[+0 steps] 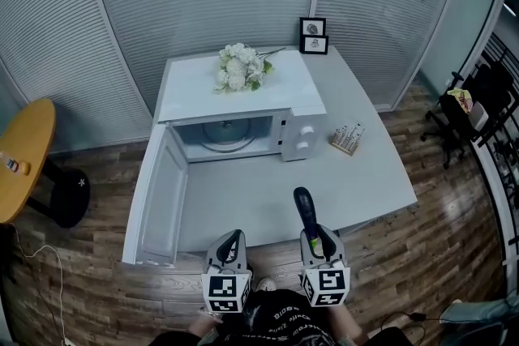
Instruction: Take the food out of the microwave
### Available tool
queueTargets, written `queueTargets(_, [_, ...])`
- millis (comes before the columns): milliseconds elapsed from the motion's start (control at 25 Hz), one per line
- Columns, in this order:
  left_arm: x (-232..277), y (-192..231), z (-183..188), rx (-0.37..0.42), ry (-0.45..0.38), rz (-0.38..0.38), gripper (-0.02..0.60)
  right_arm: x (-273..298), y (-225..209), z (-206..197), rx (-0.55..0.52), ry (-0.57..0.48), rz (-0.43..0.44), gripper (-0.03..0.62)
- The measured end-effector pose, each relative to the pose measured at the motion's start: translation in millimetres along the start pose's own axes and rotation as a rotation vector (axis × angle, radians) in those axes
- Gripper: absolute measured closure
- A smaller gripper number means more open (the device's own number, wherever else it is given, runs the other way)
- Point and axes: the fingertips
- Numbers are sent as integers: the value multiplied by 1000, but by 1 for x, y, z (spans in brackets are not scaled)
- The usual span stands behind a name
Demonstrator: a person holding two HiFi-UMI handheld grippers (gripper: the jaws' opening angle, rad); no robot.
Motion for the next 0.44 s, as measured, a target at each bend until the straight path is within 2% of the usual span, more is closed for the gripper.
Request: queueTargets(440, [3,4,-1,4,4,-7,574,3,3,2,7,-3,-4,459])
Point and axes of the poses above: the fingertips, and each gripper's own axes: x forward along the fingers, y to its left, z out of its top, and after that the axes turned 8 degrees about y, right-handed
